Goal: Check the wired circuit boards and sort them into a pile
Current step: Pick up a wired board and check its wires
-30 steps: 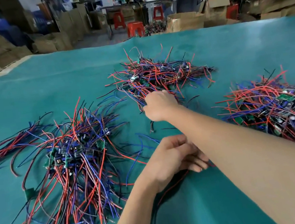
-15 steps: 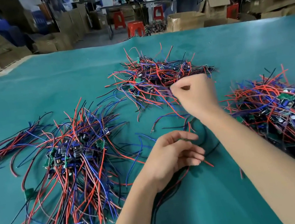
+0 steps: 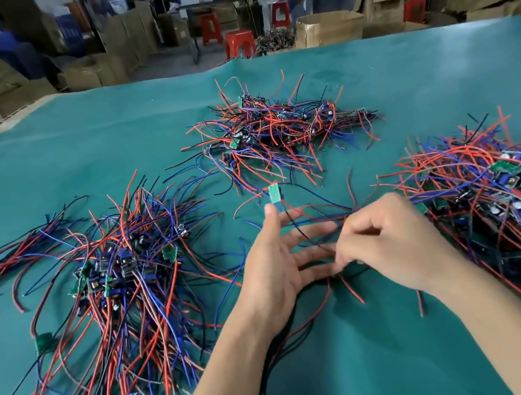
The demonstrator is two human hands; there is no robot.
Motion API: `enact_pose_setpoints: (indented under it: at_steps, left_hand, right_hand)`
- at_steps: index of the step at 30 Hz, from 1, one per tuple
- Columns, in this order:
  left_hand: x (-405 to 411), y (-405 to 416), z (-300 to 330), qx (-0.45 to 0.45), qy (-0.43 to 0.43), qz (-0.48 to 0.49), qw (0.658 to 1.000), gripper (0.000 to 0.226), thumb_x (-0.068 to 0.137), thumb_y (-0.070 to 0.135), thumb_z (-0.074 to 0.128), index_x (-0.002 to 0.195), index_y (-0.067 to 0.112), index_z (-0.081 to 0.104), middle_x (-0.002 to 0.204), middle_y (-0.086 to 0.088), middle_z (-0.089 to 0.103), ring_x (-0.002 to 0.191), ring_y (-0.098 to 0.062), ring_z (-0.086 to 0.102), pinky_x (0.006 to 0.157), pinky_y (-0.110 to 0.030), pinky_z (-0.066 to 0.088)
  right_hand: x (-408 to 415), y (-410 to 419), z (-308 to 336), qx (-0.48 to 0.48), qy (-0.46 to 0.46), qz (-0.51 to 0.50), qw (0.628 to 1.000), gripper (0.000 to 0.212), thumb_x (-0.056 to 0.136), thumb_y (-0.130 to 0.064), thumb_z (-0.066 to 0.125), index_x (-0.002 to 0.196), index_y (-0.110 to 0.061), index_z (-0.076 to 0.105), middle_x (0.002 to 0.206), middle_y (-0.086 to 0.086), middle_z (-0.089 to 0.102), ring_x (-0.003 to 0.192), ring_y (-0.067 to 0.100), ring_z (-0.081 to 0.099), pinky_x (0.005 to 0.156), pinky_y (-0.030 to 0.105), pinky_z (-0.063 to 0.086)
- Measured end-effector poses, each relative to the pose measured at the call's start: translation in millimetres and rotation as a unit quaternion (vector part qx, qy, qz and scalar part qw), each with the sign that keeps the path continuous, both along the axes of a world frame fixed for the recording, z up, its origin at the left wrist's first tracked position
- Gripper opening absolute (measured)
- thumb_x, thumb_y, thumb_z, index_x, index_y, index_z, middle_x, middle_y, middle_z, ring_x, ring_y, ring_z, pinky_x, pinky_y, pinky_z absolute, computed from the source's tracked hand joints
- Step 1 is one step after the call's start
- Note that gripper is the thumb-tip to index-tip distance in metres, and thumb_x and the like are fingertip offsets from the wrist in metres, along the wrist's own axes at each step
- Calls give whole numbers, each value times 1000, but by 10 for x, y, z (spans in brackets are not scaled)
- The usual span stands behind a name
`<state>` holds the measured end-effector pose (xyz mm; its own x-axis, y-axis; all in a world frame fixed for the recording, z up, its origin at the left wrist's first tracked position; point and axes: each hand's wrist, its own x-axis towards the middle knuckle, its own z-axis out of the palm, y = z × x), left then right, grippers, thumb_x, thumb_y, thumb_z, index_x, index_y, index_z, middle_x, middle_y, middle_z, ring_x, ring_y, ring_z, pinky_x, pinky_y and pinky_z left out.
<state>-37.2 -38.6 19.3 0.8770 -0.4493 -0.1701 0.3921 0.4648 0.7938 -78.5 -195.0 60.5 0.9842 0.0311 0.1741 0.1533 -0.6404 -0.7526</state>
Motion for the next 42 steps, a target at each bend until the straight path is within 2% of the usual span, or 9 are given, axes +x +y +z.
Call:
enact_pose_setpoints:
  at_steps: [8,10,15,17,21,27,33,36,42]
  left_hand:
    - [4,67,-1,5,-76,34,997,30,102,32,44,114,7,56,77,-11,63,64,-24,63,62,-31,55]
    - [-3,89,20,1,-84,1,996,30,97,31,51,113,6,58,74,-7,58,61,-20,58,60,-27,52]
    - [-65,75,34,-34,-104,-62,992,21,98,25,49,103,8,61,94,-3,62,74,-18,56,56,-24,43]
    - [-79,80,34,-48,-107,-85,989,21,98,23,48,102,8,61,98,-4,63,77,-18,57,57,-24,41]
    - [-80,76,37,-77,-95,-127,984,23,96,25,49,99,8,64,76,-5,57,64,-17,47,59,-26,38]
    - [-93,39,4,-76,-82,-171,979,30,99,22,44,120,1,49,58,3,43,50,-9,28,49,-21,29]
    - [-86,7,-11,-38,-71,-181,980,37,101,46,42,105,13,59,60,0,38,47,-11,28,48,-23,28]
    - [-106,5,-11,21,-123,-168,978,41,98,46,46,93,13,69,59,2,31,50,-11,23,49,-23,23]
    - [-136,-2,-35,56,-153,-157,974,36,98,36,50,92,3,63,56,5,27,53,-12,16,50,-26,16]
  right_hand:
    - [25,-42,-56,75,139,153,976,22,65,-24,54,46,-17,64,53,15,64,51,14,54,50,19,40]
    - [55,-28,-119,91,131,131,978,20,72,-24,56,55,-15,63,50,10,64,47,15,53,49,23,38]
    - [114,-106,-153,132,-76,-52,987,31,80,-48,64,70,-19,68,51,-6,50,52,11,43,55,32,34]
    - [109,-106,-122,130,-75,-35,988,26,83,-46,63,81,-24,76,66,-7,68,65,16,62,71,41,52]
    - [95,4,-128,234,-6,38,972,31,93,-35,62,114,-17,75,80,-3,72,81,24,70,93,60,52]
    - [82,-28,-127,330,21,65,942,30,82,-44,71,97,-20,82,103,5,79,98,25,73,96,51,53]
    - [89,1,-165,322,-40,24,945,13,90,-23,75,83,-12,79,78,4,75,71,11,64,70,22,51]
    - [100,10,-193,284,-48,-9,958,13,90,-15,76,79,-10,76,66,1,69,54,11,55,58,20,45]
    - [105,-49,-153,374,116,14,920,10,84,-13,77,77,-7,74,66,7,58,52,13,47,52,19,44]
